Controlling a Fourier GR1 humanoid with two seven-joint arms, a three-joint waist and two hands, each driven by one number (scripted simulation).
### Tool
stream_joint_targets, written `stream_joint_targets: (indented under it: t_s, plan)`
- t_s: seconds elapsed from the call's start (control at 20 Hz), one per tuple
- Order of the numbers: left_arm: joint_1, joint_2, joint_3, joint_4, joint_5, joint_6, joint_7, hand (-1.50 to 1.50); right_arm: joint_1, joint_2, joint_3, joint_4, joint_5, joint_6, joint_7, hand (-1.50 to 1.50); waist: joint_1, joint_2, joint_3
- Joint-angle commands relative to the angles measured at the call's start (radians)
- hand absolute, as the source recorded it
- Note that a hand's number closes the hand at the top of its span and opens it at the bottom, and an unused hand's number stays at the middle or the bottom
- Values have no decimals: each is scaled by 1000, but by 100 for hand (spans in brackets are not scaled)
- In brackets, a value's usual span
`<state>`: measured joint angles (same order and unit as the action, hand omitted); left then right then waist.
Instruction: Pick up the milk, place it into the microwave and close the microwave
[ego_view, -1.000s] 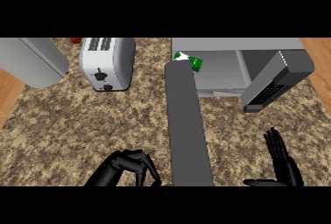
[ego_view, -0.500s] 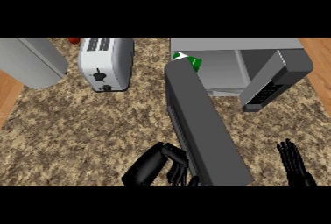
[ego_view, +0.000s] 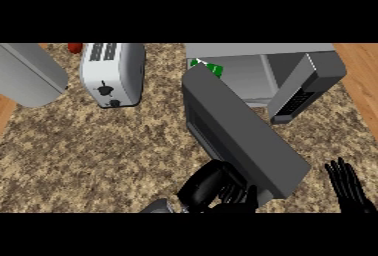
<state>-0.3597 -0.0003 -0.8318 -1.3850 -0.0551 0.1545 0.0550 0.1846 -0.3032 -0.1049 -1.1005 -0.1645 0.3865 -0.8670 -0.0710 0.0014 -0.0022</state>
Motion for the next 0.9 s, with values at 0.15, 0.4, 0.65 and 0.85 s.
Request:
stream_joint_targets:
  t_s: [0.15,0.4,0.65,0.85]
  plan:
    - [-171,0,-102,173,172,140,39,150,1,-47,36,-150,-103,171,-8,-150,-52,12,1]
    - [-233,0,-97,226,282,271,-32,150,-4,-39,75,-255,-147,134,64,-150,-91,21,-1]
    - [-288,0,-42,257,385,337,-130,-150,18,-75,99,-351,-168,123,116,-150,-147,32,-5]
    - [-351,0,15,324,426,404,-171,-150,19,-81,118,-398,-216,134,159,-150,-162,40,-4]
